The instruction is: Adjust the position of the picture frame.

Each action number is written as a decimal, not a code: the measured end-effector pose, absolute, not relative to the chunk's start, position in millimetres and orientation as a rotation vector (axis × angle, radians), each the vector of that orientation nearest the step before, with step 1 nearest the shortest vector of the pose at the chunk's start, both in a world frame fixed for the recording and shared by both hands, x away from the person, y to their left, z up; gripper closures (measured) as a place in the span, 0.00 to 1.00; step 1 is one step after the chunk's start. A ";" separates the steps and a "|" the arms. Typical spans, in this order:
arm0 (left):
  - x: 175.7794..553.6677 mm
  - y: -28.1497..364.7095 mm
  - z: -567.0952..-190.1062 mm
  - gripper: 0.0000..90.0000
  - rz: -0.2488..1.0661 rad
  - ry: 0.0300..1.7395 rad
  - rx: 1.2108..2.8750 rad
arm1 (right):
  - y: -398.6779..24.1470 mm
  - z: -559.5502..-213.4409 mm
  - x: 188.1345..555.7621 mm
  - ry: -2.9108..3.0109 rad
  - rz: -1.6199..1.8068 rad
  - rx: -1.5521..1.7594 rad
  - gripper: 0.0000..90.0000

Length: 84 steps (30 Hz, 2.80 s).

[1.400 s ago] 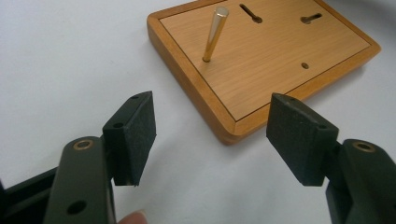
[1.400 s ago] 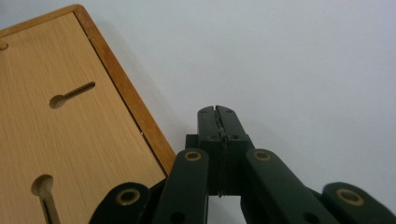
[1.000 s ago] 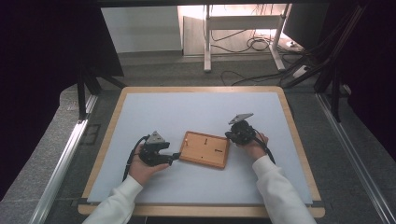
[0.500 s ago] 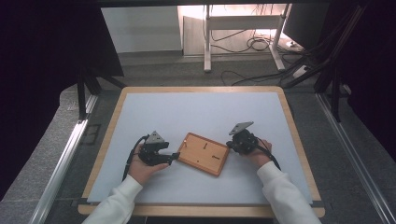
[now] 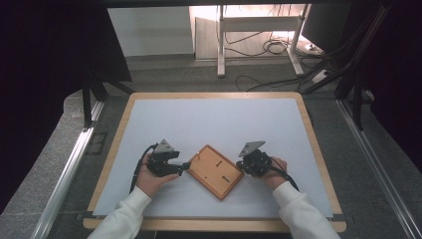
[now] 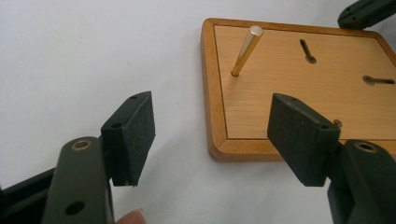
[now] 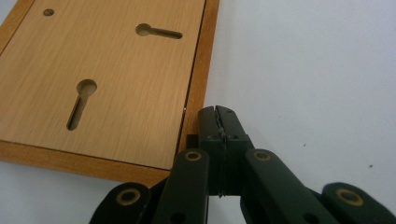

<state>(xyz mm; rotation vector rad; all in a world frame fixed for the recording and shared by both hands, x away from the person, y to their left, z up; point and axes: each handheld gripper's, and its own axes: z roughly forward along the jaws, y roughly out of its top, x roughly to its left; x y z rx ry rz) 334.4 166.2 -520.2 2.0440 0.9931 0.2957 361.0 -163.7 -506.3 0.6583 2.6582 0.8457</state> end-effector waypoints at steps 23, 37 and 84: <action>333.0 162.1 -520.8 0.36 0.298 0.981 2.056 | -168.4 -507.5 297.9 2.678 0.917 0.684 1.00; 334.1 144.1 -516.5 0.38 0.293 0.928 2.055 | -193.6 -500.1 304.0 2.601 0.983 0.727 0.95; 394.5 86.7 -514.3 0.93 0.278 0.725 2.155 | -234.1 -506.6 305.9 2.427 1.038 0.985 0.40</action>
